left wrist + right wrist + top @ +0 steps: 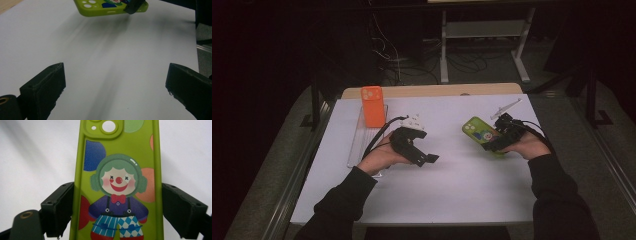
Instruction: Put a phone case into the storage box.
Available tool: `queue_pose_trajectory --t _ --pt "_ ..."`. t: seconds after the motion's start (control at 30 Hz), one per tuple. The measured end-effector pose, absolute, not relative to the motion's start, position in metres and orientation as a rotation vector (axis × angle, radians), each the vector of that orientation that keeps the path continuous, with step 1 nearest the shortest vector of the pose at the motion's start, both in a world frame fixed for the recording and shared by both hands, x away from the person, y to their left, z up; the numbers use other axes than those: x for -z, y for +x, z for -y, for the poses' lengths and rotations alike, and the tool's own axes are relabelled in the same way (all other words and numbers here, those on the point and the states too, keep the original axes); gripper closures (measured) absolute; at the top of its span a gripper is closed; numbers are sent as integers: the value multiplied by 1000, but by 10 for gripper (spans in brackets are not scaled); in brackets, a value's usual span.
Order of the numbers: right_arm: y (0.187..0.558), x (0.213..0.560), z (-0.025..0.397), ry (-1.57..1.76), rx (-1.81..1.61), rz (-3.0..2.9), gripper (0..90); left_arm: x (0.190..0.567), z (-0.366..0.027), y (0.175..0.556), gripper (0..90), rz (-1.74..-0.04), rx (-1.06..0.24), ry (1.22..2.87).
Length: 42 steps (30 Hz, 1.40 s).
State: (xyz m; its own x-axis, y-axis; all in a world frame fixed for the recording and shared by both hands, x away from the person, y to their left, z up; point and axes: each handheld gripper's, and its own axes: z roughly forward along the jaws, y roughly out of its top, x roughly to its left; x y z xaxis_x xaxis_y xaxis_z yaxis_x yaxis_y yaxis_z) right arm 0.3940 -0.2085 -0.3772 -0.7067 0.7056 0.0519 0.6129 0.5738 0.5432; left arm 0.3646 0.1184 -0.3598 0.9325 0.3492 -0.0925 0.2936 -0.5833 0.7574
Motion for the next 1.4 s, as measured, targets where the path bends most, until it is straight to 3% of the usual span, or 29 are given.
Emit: queue_pose_trajectory --t 0.43,1.4 --pt "403 374 179 881 -877 -2758 152 362 -122 370 25 -373 -64 2252" --pt "361 375 114 286 -879 -2984 152 364 -118 350 25 -146 -19 2314"
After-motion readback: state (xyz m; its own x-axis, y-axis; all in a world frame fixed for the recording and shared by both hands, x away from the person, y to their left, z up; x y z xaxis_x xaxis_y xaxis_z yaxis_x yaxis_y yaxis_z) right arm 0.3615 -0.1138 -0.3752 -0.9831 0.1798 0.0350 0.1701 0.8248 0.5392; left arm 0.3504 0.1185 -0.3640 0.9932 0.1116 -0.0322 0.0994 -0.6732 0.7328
